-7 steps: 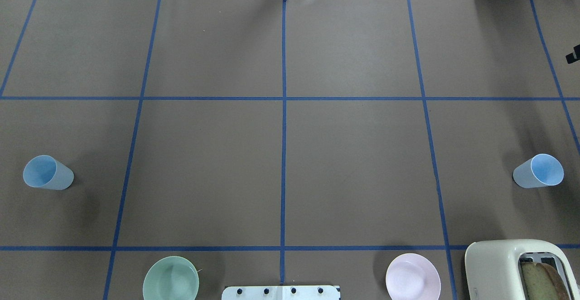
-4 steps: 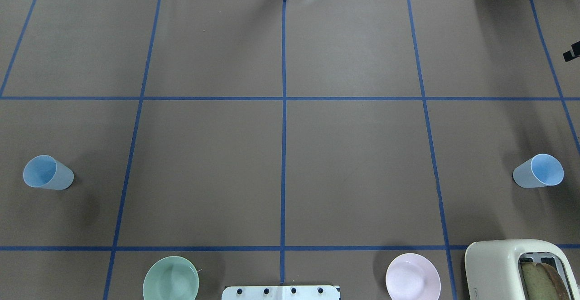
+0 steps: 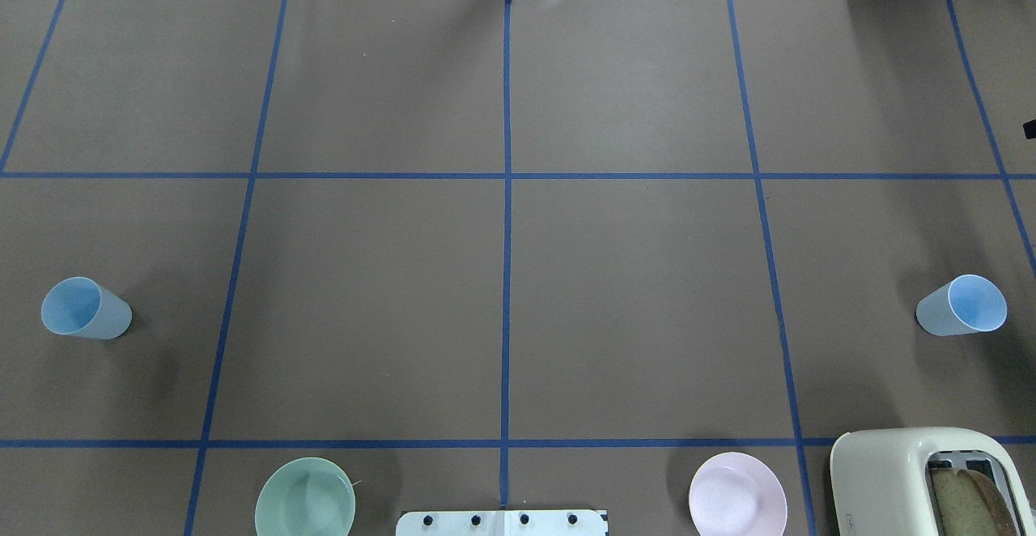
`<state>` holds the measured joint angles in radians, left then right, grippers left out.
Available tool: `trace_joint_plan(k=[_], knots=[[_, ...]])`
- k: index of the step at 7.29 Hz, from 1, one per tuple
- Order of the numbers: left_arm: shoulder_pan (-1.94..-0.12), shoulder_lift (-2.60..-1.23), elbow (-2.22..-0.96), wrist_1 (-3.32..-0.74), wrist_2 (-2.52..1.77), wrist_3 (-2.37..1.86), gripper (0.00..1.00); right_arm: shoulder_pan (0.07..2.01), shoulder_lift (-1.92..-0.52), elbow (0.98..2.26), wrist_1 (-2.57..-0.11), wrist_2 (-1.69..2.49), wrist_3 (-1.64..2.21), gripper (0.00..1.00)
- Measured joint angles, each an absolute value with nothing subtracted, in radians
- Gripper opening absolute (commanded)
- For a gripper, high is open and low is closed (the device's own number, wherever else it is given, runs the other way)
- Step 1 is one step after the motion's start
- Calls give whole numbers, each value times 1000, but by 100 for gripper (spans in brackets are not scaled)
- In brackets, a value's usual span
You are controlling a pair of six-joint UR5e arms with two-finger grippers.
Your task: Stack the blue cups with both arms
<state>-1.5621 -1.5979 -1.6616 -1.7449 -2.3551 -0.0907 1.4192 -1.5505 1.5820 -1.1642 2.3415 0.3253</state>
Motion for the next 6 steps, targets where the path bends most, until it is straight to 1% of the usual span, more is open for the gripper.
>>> trace_joint_plan(k=[2,3,6], knots=[[-1456,-1540,-1688,-1890,-2352,-258,98,1400,-1658,1713,-1165,2345,381,100],[-1400,-1510,-1691,-1977,-2350,-350,98,1377,-1681,1735,-1165,2342,401,100],[-1260,-1460,-1700,-2150,-2344,-548,98,1288,-1716,1748,-1114,2315,482,100]])
